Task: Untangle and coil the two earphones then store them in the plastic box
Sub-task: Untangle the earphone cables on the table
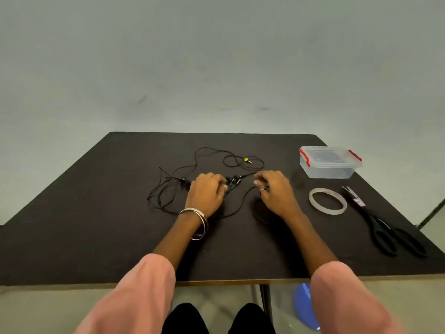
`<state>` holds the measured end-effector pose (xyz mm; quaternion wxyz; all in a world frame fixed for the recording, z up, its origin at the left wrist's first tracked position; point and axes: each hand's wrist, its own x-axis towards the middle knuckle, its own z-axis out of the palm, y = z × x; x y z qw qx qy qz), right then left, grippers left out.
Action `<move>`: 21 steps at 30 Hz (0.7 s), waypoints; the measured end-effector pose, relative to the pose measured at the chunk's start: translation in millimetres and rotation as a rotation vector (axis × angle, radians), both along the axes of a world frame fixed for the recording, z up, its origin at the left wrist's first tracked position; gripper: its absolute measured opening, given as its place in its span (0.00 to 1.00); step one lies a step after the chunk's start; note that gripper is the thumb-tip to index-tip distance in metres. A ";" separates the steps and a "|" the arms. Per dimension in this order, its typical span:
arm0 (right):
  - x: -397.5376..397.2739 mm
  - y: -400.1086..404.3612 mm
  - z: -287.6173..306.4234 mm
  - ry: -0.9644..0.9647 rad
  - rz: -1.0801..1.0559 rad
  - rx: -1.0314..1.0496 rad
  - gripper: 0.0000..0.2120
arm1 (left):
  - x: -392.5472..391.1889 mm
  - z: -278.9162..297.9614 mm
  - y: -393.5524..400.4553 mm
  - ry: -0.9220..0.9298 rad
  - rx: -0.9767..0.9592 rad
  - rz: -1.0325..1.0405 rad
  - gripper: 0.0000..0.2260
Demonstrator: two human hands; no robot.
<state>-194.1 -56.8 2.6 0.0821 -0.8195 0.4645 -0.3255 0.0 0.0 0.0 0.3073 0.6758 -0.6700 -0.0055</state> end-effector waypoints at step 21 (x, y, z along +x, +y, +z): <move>3.7 -13.1 -23.0 0.357 -0.031 -0.100 0.10 | 6.1 -18.1 -7.3 -0.225 -0.026 0.241 0.09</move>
